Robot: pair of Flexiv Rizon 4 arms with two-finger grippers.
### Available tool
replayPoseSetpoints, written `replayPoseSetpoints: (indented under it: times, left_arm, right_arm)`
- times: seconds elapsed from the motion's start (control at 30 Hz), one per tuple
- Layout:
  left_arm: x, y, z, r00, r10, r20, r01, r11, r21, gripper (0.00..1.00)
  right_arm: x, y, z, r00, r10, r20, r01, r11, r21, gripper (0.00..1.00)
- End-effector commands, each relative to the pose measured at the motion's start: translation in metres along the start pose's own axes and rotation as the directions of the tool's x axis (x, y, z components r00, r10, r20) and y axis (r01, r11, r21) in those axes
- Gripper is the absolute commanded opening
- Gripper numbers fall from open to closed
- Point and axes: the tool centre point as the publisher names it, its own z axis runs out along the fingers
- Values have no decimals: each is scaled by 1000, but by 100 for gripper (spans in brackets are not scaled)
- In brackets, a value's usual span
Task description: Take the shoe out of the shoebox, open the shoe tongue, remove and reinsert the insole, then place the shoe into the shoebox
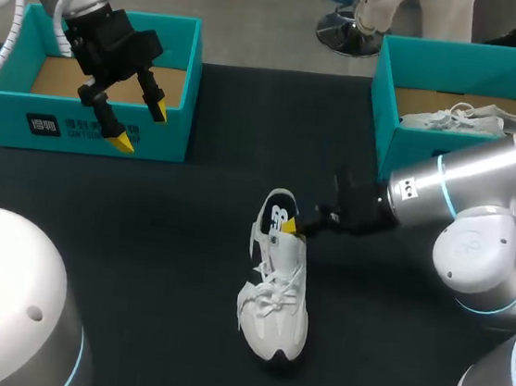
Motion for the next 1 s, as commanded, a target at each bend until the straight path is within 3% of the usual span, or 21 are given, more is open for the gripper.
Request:
replayPoseSetpoints:
  times: [0.03,0.1,0.13,0.3,0.37,0.47,0.63,0.67,0.7,0.73,1.0]
  left_arm:
    - [0,0,-1,1000,0,-1,0,1000,-2,100]
    - [0,0,-1,1000,0,-1,0,1000,-2,100]
    - [0,0,-1,1000,0,-1,0,1000,-2,100]
    - [0,0,-1,1000,0,-1,0,1000,-2,100]
    - [0,0,-1,1000,0,-1,0,1000,-2,100]
    - [0,0,-1,1000,0,-1,0,1000,-2,100]
    - [0,0,-1,1000,0,-1,0,1000,-2,100]
    - [0,0,-1,1000,0,-1,0,1000,-2,100]
    - [0,0,-1,1000,0,-1,0,1000,-2,100]
    - [0,0,-1,1000,0,-1,0,1000,-2,100]
    - [0,0,-1,1000,0,-1,0,1000,-2,100]
  right_arm:
    - [-2,4,0,1000,2,18,-2,1000,1,44]
    - [0,9,-3,1000,-3,25,3,1000,-4,54]
    - [1,11,-4,1000,-8,26,8,1000,-5,69]
    - [5,23,-7,999,-24,37,25,1000,-3,85]
    - [7,27,-6,999,-31,38,31,1000,-3,85]
    - [9,31,-5,999,-40,37,40,999,-2,76]
    - [14,36,-4,997,-63,34,64,998,-7,35]
    - [15,36,-5,997,-67,35,67,998,-7,24]
    - [16,36,-5,997,-70,35,70,998,-7,5]
    - [16,36,-5,997,-72,36,72,997,-7,0]
    - [14,31,-9,997,-64,51,65,998,-11,0]
